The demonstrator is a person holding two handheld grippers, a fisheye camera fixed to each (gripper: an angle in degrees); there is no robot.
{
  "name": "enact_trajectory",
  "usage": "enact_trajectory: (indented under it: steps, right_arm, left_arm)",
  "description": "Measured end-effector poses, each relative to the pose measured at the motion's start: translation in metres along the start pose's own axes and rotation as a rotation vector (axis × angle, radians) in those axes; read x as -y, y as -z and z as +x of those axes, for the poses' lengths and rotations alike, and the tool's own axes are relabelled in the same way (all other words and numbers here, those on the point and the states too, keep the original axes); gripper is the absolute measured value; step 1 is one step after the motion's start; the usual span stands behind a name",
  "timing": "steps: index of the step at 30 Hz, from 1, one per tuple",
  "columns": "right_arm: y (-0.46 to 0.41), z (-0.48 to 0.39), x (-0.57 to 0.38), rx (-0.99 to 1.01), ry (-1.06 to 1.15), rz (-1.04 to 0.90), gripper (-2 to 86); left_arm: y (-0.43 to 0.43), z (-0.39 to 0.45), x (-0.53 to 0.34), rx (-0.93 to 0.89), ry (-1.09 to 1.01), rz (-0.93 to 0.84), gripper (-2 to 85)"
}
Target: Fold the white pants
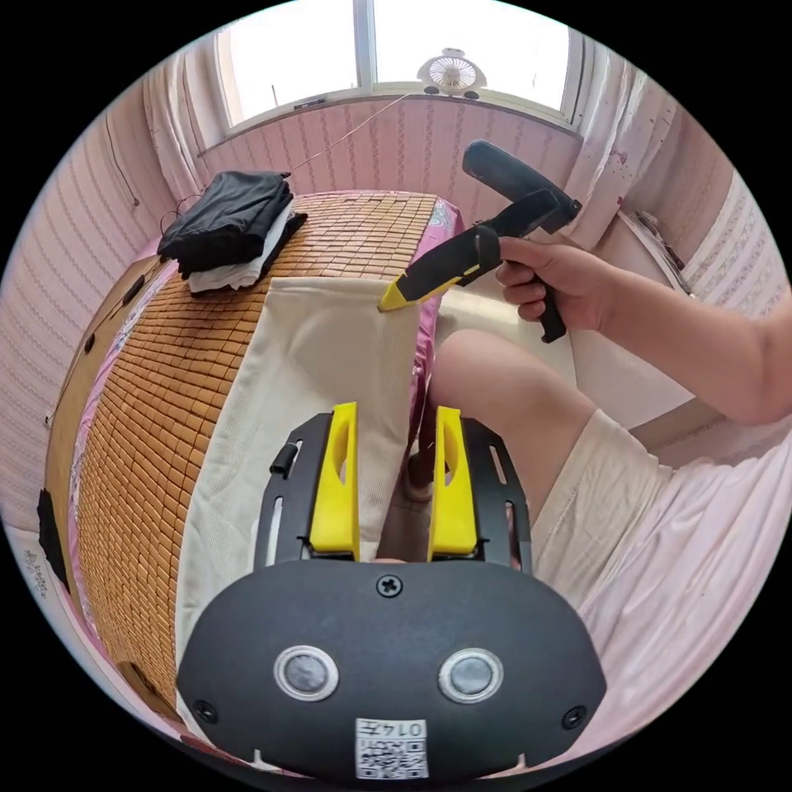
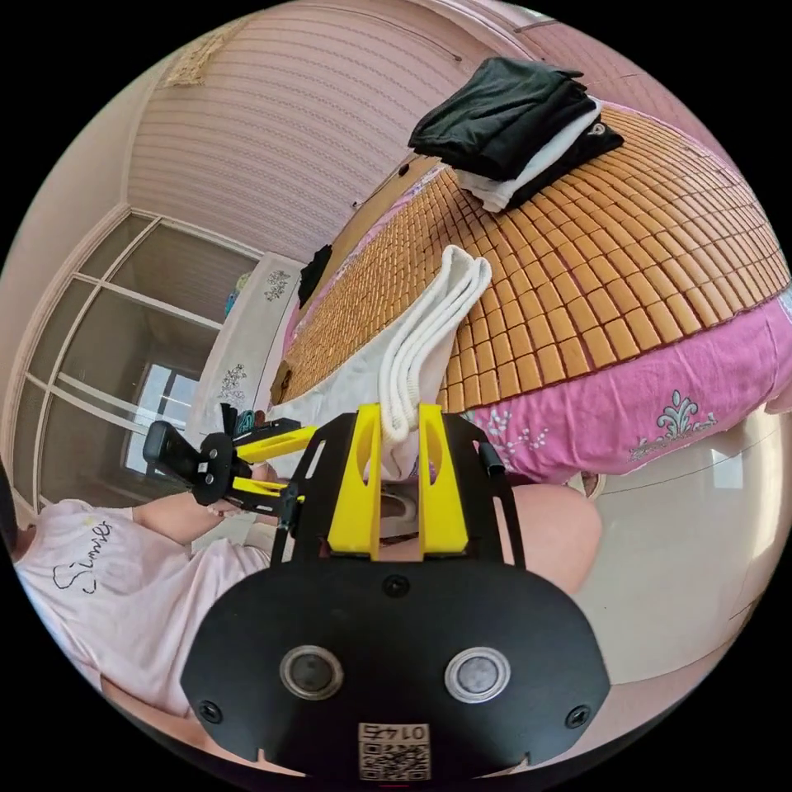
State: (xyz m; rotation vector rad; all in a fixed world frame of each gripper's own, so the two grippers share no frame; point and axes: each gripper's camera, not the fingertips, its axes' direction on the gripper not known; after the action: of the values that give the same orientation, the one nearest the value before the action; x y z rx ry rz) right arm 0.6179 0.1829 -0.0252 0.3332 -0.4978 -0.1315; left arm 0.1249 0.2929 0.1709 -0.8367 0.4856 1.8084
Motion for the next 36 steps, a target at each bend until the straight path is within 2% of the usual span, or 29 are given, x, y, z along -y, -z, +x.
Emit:
enact_trajectory:
  steps: [3, 6, 9, 12, 15, 19, 22, 23, 26, 29, 31, 36]
  right_arm:
    - [0.007, -0.042, 0.003, 0.029, 0.135, -0.028, 7.5]
    - [0.012, -0.069, 0.001, -0.033, 0.205, -0.048, 7.9]
    - [0.030, -0.072, 0.003, -0.087, 0.218, -0.062, 9.1]
    - [0.063, -0.035, 0.010, -0.089, 0.115, 0.045, 12.1]
    - [0.071, 0.020, 0.026, -0.077, -0.057, 0.063, 22.3]
    - [0.039, 0.075, 0.045, 0.204, -0.226, -0.014, 24.7]
    - [0.020, 0.090, 0.056, 0.432, -0.288, -0.039, 20.6]
    - [0.018, 0.095, 0.059, 0.541, -0.301, -0.010, 14.6]
    - [0.028, 0.104, 0.066, 0.622, -0.340, 0.065, 6.5]
    - [0.052, 0.098, 0.079, 0.600, -0.288, 0.105, 5.0]
    - [0.070, 0.099, 0.083, 0.661, -0.276, 0.150, 4.5]
    - [0.140, 0.080, 0.091, 0.795, -0.171, 0.393, 4.2]
  left_arm:
    - [0.004, 0.012, 0.009, 0.031, 0.055, 0.051, 12.9]
    - [0.008, 0.016, 0.004, 0.130, 0.192, 0.012, 6.7]
    - [0.008, 0.025, -0.008, 0.162, 0.157, 0.006, 5.4]
    - [0.007, 0.029, -0.017, 0.133, 0.177, 0.003, 5.1]
    - [0.006, 0.032, -0.025, 0.122, 0.195, 0.008, 5.1]
    - [0.004, 0.038, -0.034, 0.127, 0.175, 0.000, 5.1]
    - [0.002, 0.040, -0.042, 0.125, 0.162, -0.013, 5.1]
    - [0.001, 0.040, -0.044, 0.116, 0.159, -0.015, 5.1]
    - [0.003, 0.041, -0.047, 0.099, 0.129, 0.004, 4.8]
    - [0.011, 0.041, -0.040, 0.082, 0.086, 0.076, 4.4]
    - [0.017, 0.038, -0.032, 0.037, 0.077, 0.137, 4.3]
    - [0.033, 0.036, 0.004, -0.075, 0.043, 0.374, 4.2]
